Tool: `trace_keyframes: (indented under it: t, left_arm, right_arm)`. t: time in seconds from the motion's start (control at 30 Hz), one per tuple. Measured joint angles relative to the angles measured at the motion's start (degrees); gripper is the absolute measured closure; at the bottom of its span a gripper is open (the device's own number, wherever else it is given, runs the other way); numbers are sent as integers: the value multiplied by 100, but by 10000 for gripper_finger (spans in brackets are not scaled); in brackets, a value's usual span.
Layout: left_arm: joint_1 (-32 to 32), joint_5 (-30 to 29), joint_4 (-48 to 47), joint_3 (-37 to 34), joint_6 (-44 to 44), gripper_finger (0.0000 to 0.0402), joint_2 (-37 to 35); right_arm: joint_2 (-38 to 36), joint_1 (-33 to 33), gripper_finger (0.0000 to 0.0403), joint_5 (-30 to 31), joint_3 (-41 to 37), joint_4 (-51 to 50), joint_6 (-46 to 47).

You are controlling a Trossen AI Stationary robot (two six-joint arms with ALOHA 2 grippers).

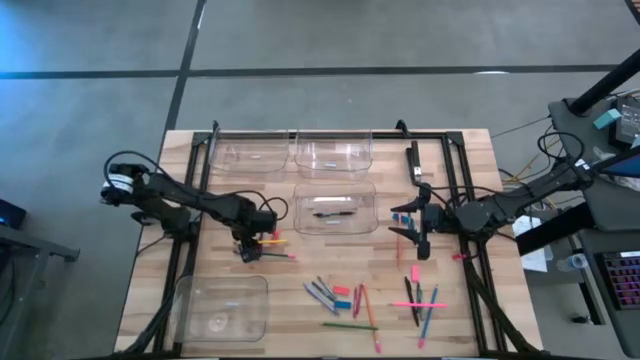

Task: Sort crayons/erasers/pens/pencils in bins
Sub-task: Put the yellow pencil into the top left transparent bin

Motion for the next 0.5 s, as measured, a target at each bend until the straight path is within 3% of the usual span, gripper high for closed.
trace_keyframes:
  t: [0.13,0.5]
  left_arm:
    - [0,-166,5,-17,-28,246,-80]
    - [0,-139,-280,-4,-19,390,-192]
  right_arm:
    - [17,1,184,2,0,6,-5]
    - [33,0,184,7,0,7,-19]
